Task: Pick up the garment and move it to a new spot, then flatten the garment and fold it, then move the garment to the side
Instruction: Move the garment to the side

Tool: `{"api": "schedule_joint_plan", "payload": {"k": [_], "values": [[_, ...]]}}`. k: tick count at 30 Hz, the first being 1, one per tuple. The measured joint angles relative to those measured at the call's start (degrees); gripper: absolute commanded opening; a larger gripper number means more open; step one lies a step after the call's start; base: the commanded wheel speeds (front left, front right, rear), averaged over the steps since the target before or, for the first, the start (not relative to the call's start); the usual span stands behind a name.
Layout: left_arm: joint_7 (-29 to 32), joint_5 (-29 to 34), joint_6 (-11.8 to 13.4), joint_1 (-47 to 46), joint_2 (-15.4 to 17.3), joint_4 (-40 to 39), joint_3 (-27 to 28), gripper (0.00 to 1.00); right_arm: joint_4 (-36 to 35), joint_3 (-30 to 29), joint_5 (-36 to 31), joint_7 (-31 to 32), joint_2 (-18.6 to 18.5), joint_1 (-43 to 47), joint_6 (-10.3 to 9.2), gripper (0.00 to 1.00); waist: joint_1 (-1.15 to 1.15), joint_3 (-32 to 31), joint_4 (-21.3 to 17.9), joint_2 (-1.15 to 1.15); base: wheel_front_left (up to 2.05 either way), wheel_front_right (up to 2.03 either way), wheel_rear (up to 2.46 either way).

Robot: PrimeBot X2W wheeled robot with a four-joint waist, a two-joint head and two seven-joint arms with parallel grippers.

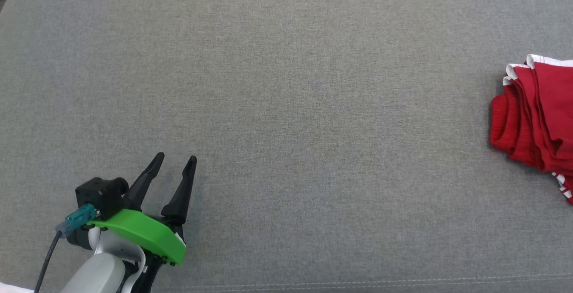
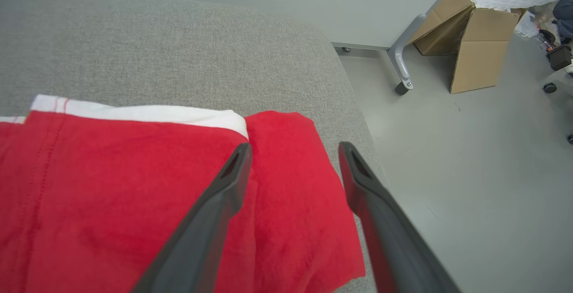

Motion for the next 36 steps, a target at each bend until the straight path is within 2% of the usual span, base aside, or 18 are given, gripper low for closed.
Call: {"api": "schedule_joint_plan", "payload": {"k": [12, 18, 26, 36], "values": [[-2.9, 0.8, 2.0, 1.3, 0.0, 3.2, 5.2, 1.0, -7.0, -1.5, -5.9, -14.8, 10.9, -1.6, 0.0, 1.0, 0.0, -4.4, -2.5, 0.0, 0.0, 0.0, 0.0], [-4.0, 1.4, 2.5, 3.3, 0.0, 4.3, 9.3, 1.0, -9.7, -2.7, -6.8, -21.4, 17.0, 1.7, 0.0, 1.0, 0.0, -7.1, -3.2, 0.0, 0.0, 0.0, 0.0], [-4.4, 3.5, 3.0, 8.0, 0.2, 6.9, 13.1, 1.0, -10.7, -1.6, -10.0, -21.6, 24.2, 9.2, 0.0, 1.0, 0.0, -10.9, -3.7, 0.0, 0.0, 0.0, 0.0], [-4.4, 4.3, 3.0, 10.9, -0.5, 7.4, 15.2, 1.0, -11.0, -2.2, -13.6, -21.6, 29.4, 15.9, 0.0, 1.0, 0.0, -14.1, -4.5, 0.0, 0.0, 0.0, 0.0]]}}
